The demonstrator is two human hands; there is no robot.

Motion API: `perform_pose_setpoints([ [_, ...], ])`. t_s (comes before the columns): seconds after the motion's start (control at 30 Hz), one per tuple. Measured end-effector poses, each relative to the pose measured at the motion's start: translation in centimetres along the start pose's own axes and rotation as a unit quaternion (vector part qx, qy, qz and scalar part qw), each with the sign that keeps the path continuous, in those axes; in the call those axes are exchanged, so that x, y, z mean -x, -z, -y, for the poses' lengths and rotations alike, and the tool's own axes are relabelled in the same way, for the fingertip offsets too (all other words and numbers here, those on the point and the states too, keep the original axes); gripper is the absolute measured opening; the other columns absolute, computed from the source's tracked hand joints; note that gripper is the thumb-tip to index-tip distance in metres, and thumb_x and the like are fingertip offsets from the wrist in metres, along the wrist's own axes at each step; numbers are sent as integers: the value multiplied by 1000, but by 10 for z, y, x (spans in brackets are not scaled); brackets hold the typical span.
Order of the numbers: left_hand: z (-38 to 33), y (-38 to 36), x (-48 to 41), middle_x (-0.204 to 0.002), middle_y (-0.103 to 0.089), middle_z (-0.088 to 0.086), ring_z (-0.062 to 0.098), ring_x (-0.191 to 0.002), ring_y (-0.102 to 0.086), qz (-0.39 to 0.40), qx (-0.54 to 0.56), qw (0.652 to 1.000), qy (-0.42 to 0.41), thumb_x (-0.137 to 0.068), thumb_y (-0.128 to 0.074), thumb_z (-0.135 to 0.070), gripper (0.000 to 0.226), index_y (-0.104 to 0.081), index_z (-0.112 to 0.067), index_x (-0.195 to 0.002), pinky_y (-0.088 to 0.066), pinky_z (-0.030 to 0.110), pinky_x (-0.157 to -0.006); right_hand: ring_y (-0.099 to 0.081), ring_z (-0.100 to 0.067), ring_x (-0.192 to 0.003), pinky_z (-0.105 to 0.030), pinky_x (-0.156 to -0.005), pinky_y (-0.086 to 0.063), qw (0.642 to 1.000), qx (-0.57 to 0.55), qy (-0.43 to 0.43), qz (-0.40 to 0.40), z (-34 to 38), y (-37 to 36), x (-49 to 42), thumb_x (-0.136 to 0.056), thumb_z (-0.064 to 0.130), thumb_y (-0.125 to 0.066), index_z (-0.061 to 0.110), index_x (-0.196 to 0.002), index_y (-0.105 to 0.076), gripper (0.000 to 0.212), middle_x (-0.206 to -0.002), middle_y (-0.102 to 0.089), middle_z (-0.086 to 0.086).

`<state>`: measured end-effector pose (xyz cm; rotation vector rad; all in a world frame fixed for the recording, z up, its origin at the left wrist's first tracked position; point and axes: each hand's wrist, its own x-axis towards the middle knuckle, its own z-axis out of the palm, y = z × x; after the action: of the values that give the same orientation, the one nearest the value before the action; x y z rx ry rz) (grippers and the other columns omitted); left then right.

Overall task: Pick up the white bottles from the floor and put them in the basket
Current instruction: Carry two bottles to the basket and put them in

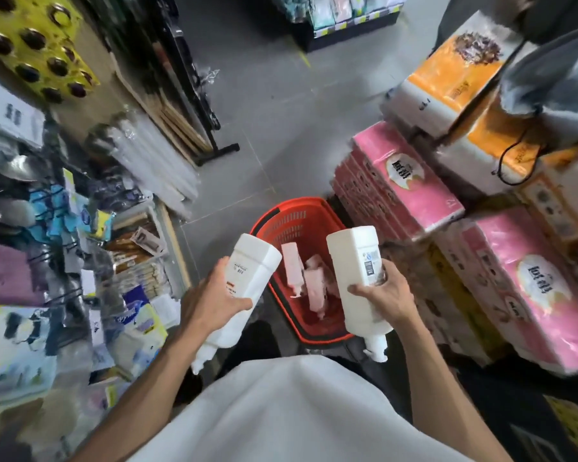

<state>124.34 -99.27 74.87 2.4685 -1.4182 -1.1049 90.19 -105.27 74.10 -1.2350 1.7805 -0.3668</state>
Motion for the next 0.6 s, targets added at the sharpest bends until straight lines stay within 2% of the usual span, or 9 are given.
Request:
perform_pose_setpoints([
  [0.13,-16,15,-74,-104,-65,-12,32,-96,-66,58,-36,996,-62,-44,-79,-54,92,-34,-50,-125,-54,43,-81,-59,-14,-94,-33,-77,-41,995,-27,-76,-51,20,-11,-16,-69,35,-88,37,-119,-47,65,-102,-60,17],
  [0.2,-33,36,-97,-109,-65,-8,36,-100,-64,87,-118,986,-77,-53,-78,-52,92,-30,-49,-132,-50,39,-82,-60,-12,-95,-35,-80,-43,989,-52,-116,-72,31,-22,-15,-68,35,-88,37,-120,-49,66,-100,-60,21],
  [0.27,-41,46,-118,-118,-66,-5,38,-105,-63,97,-172,974,-114,-57,-75,-53,91,-27,-48,-135,-49,41,-85,-61,-10,-96,-38,-88,-48,983,-63,-144,-93,39,-26,-11,-65,39,-88,41,-118,-49,66,-100,-60,25],
  [0.43,-68,56,-187,-123,-66,-4,37,-105,-62,164,-192,957,-145,-52,-71,-58,94,-27,-49,-134,-49,47,-92,-62,-4,-97,-43,-95,-52,957,-132,-220,-135,49,-39,-6,-56,50,-86,48,-116,-49,70,-102,-64,24],
  [0.6,-108,38,-233,-126,-66,-2,38,-105,-63,195,-250,931,-181,-54,-73,-57,93,-29,-48,-135,-49,44,-91,-64,-6,-101,-46,-94,-54,923,-198,-277,-181,29,-59,-2,-58,45,-88,51,-108,-52,62,-106,-68,20],
])
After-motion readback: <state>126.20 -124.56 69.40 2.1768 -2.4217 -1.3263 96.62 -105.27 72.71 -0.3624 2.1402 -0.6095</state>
